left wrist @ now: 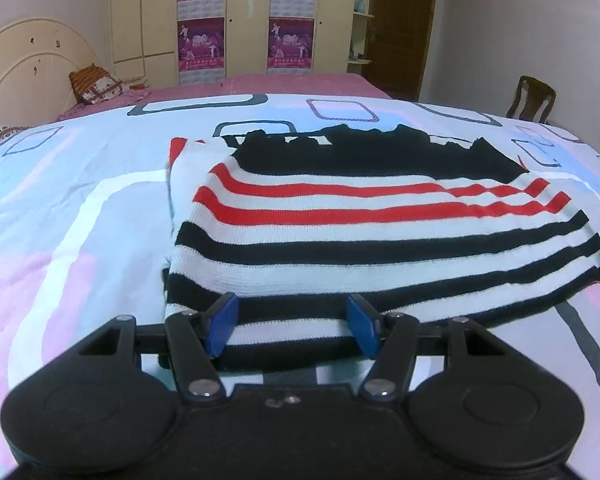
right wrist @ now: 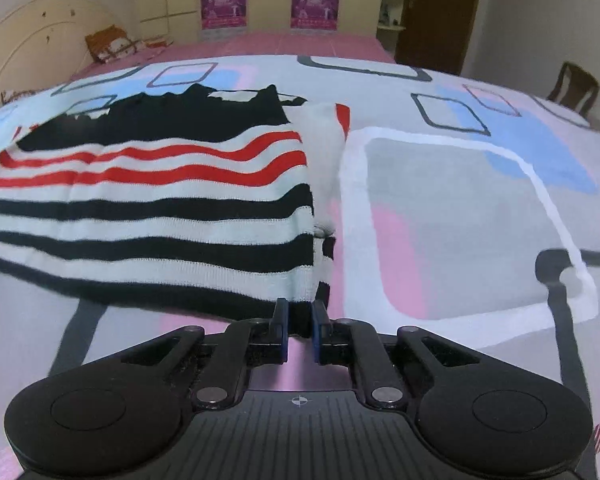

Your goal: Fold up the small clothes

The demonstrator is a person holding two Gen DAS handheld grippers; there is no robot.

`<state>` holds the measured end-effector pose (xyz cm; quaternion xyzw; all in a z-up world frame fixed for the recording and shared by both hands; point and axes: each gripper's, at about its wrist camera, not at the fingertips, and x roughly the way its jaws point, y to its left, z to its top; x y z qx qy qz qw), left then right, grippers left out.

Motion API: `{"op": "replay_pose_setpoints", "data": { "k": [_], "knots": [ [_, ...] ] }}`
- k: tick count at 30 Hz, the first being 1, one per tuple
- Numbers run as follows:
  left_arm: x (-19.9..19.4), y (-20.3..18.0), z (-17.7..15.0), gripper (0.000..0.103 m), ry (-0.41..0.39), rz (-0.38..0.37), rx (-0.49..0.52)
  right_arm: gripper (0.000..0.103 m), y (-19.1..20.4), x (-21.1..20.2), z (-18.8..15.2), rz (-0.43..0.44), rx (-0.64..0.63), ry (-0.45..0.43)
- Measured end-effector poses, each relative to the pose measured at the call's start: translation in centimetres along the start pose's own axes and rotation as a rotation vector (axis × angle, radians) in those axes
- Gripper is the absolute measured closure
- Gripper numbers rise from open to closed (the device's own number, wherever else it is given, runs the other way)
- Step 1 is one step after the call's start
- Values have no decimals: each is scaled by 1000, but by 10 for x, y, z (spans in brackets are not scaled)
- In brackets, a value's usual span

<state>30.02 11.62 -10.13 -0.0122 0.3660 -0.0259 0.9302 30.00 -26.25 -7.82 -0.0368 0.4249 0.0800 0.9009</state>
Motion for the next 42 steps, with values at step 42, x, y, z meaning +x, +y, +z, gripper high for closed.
{"op": "replay_pose_setpoints", "data": {
  "k": [42],
  "knots": [
    [-5,-4,-3,39,18,124,-15,73,19,9,1,-42,-84,-49]
  ]
}}
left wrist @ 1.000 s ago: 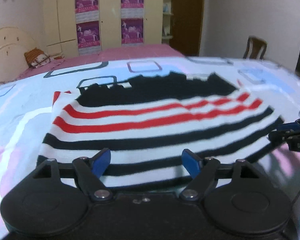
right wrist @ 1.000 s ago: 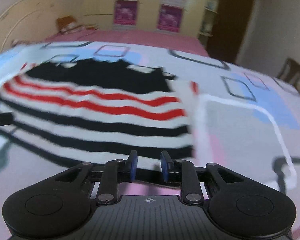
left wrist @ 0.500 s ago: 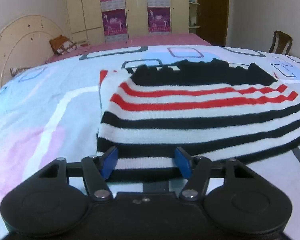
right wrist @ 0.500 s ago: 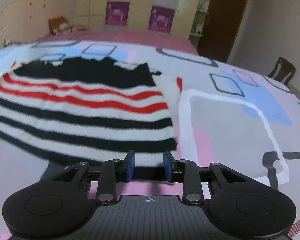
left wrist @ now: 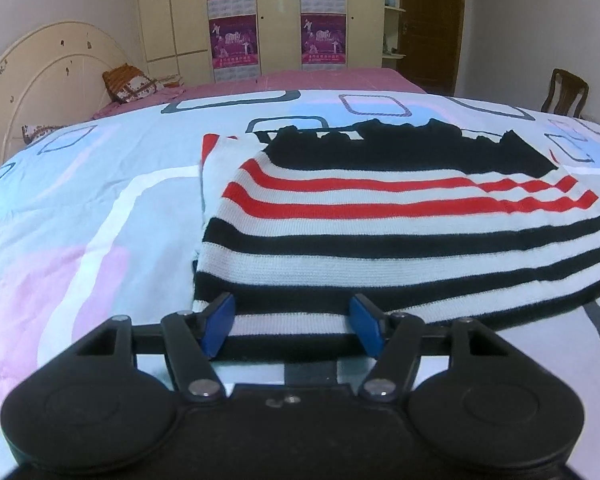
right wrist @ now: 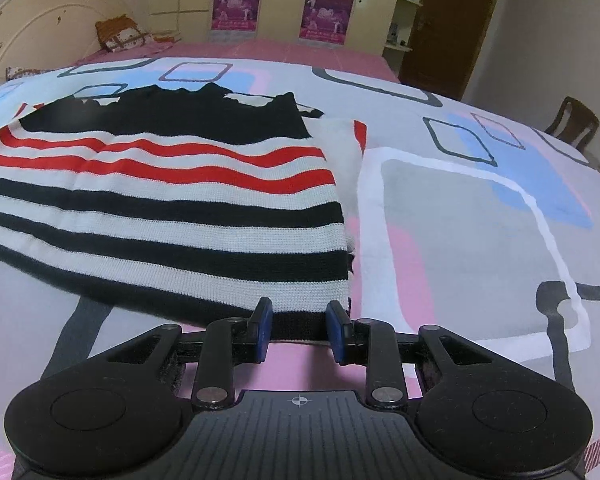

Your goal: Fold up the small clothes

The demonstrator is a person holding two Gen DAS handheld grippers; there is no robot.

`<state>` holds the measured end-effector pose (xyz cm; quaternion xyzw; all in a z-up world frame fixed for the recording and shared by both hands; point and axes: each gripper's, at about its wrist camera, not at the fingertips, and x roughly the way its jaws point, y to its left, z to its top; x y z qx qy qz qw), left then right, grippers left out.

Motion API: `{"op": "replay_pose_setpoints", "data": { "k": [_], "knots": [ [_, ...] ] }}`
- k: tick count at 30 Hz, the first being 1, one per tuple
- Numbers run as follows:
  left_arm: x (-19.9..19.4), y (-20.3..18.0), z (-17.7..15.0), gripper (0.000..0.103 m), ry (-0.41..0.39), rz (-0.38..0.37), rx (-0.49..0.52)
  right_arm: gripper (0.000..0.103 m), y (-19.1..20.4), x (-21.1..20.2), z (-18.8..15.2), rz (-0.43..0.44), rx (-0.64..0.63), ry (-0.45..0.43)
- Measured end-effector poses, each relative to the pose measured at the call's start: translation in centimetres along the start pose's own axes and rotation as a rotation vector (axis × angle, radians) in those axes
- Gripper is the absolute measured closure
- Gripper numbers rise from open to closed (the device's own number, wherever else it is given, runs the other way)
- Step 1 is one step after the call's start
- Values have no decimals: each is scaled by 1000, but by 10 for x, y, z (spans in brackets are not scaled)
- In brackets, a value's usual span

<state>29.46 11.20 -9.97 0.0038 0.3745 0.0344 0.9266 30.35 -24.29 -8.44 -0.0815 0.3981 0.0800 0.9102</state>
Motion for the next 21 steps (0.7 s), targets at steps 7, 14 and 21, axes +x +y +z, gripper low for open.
{"op": "replay_pose_setpoints", "data": {
  "k": [7,14,21],
  "knots": [
    [-44,16,-11,20,-90,-9,-212,18,-10,-37,-5,13,55,-121],
    [-32,51,-43,44,-102,-139,-770,96,-7,-49,-2,114,158,-152],
    [1,56,-41,48,-155,-167,-884,103,6,-40,14,210,194,-145]
  ]
}}
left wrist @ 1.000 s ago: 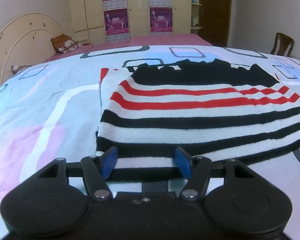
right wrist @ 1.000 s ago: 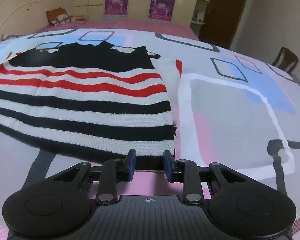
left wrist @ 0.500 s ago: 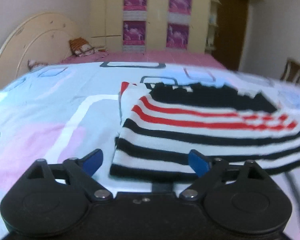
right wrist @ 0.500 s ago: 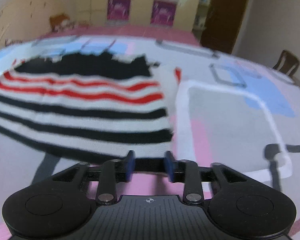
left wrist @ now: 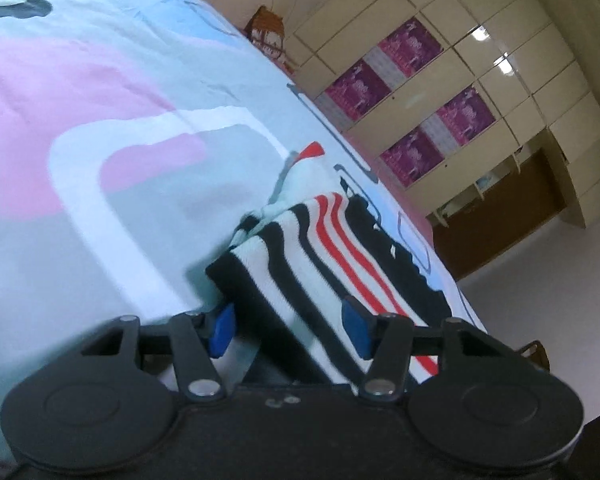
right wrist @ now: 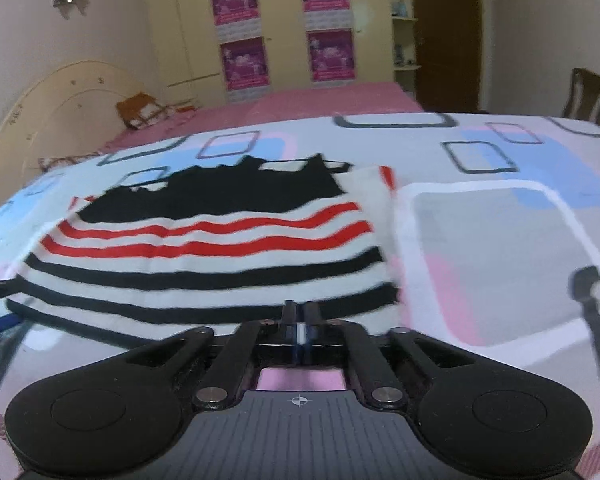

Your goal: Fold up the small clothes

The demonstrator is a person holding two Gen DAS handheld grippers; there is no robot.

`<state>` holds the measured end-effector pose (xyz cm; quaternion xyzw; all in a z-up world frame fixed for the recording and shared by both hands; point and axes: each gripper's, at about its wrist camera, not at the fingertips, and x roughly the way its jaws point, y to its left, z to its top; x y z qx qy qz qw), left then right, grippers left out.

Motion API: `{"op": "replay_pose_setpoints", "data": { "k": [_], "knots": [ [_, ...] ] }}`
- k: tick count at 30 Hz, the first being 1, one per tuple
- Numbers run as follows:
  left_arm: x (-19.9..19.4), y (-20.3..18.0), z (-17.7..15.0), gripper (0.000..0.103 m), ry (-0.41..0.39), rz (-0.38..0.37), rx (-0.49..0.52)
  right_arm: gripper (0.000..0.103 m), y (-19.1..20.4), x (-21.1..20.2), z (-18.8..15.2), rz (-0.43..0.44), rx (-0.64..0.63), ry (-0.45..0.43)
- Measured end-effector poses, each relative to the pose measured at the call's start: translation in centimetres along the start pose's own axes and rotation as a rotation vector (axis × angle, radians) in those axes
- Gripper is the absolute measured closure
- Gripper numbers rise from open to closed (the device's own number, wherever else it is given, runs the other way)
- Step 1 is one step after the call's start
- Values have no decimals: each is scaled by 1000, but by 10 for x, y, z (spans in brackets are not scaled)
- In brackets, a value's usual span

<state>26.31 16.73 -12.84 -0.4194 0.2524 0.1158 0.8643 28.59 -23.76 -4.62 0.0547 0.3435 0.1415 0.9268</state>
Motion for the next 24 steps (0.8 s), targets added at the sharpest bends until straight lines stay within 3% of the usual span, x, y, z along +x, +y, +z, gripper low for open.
{"op": "replay_pose_setpoints", "data": {
  "k": [3,5,10,11,13,15,17,19,24],
  "knots": [
    [14,0,3,49,-25,-19,-26,103,11,18,11,32,5,8],
    [22,-1,8,60,-31,-18,-35,103,20,32,20,57,11,15],
    [38,-2,14,75,-53,-4,-62,103,49,71,41,114,-16,41],
    [41,-2,15,85,-44,-7,-67,103,56,77,44,124,-26,45],
    [35,3,17,87,-47,-57,-141,103,68,89,50,141,-39,48],
    [25,-1,21,87,-75,-120,-131,103,76,97,55,155,-46,47],
    [24,0,21,87,-67,-109,-105,103,81,104,54,177,-49,48],
    [39,13,17,87,-8,-50,-120,103,86,122,46,153,-85,110],
    [35,10,22,87,-8,-92,-112,103,86,129,45,130,-101,126]
  ]
}}
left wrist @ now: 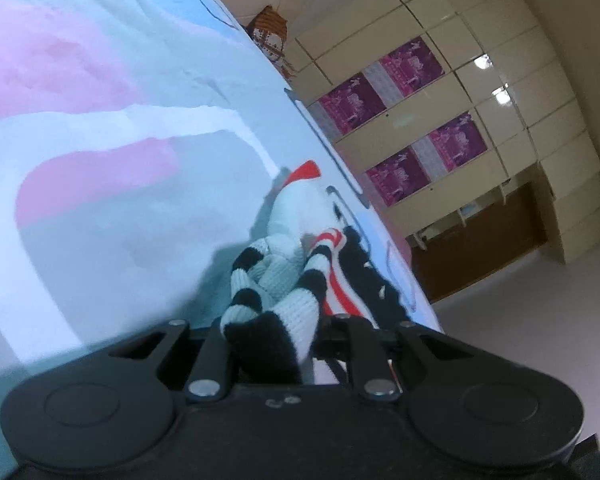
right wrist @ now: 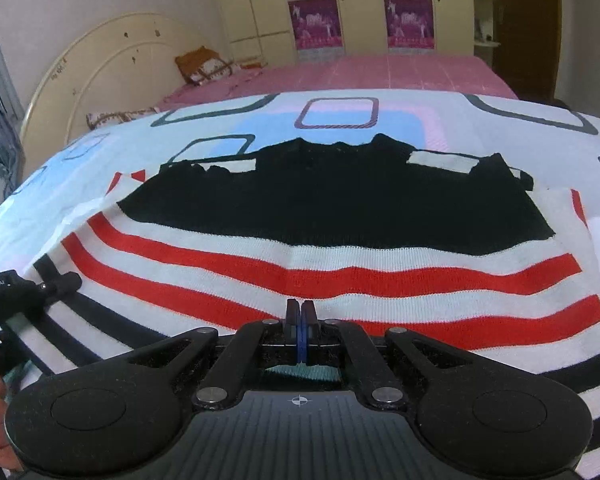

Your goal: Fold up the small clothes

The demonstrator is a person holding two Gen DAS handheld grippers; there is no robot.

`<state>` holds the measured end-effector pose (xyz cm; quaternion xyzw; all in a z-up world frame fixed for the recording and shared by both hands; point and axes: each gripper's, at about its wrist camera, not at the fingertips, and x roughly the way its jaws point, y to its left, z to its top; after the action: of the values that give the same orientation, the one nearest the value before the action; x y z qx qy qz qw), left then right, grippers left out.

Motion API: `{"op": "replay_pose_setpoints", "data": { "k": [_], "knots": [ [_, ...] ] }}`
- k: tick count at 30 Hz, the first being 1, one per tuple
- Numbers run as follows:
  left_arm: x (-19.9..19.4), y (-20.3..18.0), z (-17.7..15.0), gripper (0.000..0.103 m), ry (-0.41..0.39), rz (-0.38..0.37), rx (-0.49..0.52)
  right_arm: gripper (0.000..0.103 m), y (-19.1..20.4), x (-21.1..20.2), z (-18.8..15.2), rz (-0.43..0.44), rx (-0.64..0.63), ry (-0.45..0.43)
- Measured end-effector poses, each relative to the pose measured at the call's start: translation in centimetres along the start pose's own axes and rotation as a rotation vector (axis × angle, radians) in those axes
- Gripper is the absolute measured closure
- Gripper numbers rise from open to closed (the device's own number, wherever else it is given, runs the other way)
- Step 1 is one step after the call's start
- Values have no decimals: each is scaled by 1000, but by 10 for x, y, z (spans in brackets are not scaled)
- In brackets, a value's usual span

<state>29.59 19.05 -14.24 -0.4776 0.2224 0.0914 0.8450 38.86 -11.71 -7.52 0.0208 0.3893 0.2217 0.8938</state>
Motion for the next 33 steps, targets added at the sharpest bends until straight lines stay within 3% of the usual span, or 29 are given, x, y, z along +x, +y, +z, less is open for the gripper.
{"op": "replay_pose_setpoints", "data": {
  "k": [4,9,14,17,21,24,25,26,27,28,31,33],
  "knots": [
    [-4,-22,1,87,-21,-46,52,103,0,1,0,-5,7,1],
    [0,-84,-6,87,-9,-145,163,103,-7,-3,2,23,46,-10],
    [8,-158,-36,87,51,-235,311,103,-55,-48,5,-3,208,-136],
    [19,-202,-72,88,96,-265,403,103,-100,-82,6,-51,281,-194],
    [51,-244,-145,88,235,-234,524,103,-160,-121,3,-106,368,-238],
    [94,-252,-212,75,466,-179,659,103,-198,-136,-6,-109,449,-224],
    [103,-251,-233,66,519,-176,714,96,-206,-138,-8,-130,467,-213],
    [96,-253,-245,62,486,-178,797,84,-215,-141,-12,-131,483,-208],
    [87,-258,-245,58,482,-182,828,55,-220,-147,-15,-115,491,-219],
    [75,-260,-234,52,513,-229,795,47,-223,-154,-17,-119,490,-242],
    [40,-255,-190,49,456,-281,708,47,-225,-160,-17,-57,470,-243],
    [31,-247,-159,51,373,-239,720,47,-225,-151,-14,12,480,-225]
  ]
}}
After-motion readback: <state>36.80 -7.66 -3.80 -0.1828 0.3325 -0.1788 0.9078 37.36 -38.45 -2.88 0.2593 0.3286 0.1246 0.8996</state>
